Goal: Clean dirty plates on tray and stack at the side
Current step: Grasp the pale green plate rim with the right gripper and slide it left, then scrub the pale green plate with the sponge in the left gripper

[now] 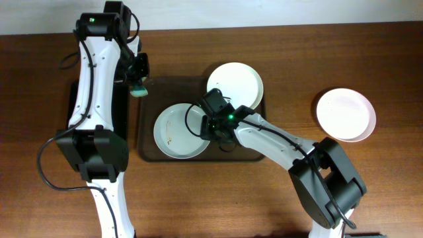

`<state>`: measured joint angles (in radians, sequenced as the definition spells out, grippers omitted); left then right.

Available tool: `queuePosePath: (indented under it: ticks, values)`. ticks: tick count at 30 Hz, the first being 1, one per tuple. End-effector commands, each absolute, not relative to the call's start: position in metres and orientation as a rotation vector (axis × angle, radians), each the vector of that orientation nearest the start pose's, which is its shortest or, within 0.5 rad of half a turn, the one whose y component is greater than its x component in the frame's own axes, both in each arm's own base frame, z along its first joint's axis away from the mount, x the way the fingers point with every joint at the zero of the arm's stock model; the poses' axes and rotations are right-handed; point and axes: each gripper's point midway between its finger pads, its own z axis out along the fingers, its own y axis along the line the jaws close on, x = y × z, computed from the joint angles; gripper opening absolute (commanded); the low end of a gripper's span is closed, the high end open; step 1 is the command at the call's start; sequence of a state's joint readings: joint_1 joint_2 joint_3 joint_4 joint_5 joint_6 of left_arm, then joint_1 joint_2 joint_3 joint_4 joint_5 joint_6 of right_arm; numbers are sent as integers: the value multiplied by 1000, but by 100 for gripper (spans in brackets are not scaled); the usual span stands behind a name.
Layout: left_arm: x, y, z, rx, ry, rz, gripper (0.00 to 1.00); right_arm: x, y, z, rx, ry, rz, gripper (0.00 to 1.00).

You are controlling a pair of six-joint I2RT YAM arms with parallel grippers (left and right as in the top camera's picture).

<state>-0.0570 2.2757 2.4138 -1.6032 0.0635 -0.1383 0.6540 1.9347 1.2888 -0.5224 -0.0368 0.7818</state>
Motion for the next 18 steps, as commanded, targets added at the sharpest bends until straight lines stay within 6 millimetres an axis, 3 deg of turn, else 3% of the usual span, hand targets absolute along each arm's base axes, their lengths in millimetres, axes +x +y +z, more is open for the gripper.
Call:
queuePosePath:
  ticks: [1,5,9,14,18]
  values:
    - [449,-36,180,-123,2993,-106,1,357,271,39,135,2808,425,62]
    - [450,-36,181,-122,2988,-107,1,369,266,23,99,2813,441,60]
    - [451,-36,181,-122,2985,-108,1,379,277,9,47,2810,571,44]
    - [451,-36,181,-123,2985,-108,1,388,282,4,44,2775,592,40]
    - [448,-36,177,-123,3001,-108,1,386,281,-5,48,2796,580,17]
